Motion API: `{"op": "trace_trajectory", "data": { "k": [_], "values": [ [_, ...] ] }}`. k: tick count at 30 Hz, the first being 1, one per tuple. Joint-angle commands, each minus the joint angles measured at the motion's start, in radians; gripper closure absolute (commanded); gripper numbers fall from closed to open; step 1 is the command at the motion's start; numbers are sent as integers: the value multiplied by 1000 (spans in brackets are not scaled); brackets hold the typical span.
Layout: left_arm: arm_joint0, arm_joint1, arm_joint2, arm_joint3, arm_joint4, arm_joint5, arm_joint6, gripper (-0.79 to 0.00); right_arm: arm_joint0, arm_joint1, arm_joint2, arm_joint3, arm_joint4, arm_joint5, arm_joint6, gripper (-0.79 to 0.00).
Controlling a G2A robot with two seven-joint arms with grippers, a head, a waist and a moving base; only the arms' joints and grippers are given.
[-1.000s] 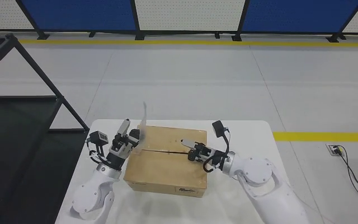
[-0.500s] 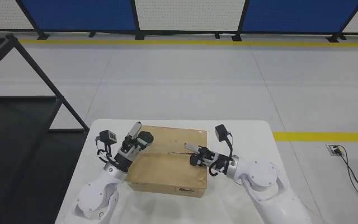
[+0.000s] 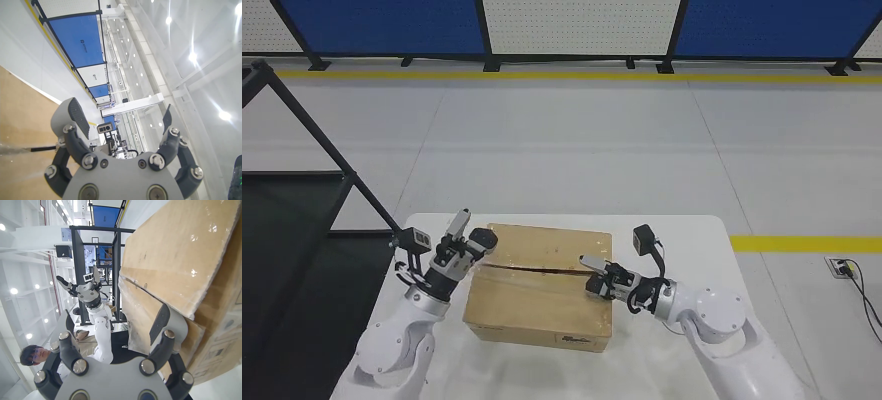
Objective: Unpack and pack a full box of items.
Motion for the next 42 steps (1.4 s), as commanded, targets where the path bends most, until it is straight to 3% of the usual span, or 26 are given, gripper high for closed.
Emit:
{"op": "trace_trajectory", "data": {
  "k": [1,6,11,15,19,31,42],
  "values": [
    [8,7,-37,-1,-13,19,-49,-785,3,0,1,2,3,0,3,-785],
    [22,27,-127,19,-53,99,-204,-785,11,3,4,7,5,2,12,-785],
    [-13,48,-187,77,-29,203,-339,-785,18,5,5,7,4,2,23,-785],
    [-65,64,-204,132,-2,288,-441,-785,25,7,4,6,-1,3,31,-785],
    [-109,72,-169,172,63,295,-491,-785,31,8,3,6,-5,7,37,-785],
    [-181,71,-69,250,110,260,-489,-785,8,18,15,-23,-3,41,59,-785],
    [-205,73,-35,280,107,243,-488,-785,-76,42,86,-102,-21,121,42,-785]
  ]
}}
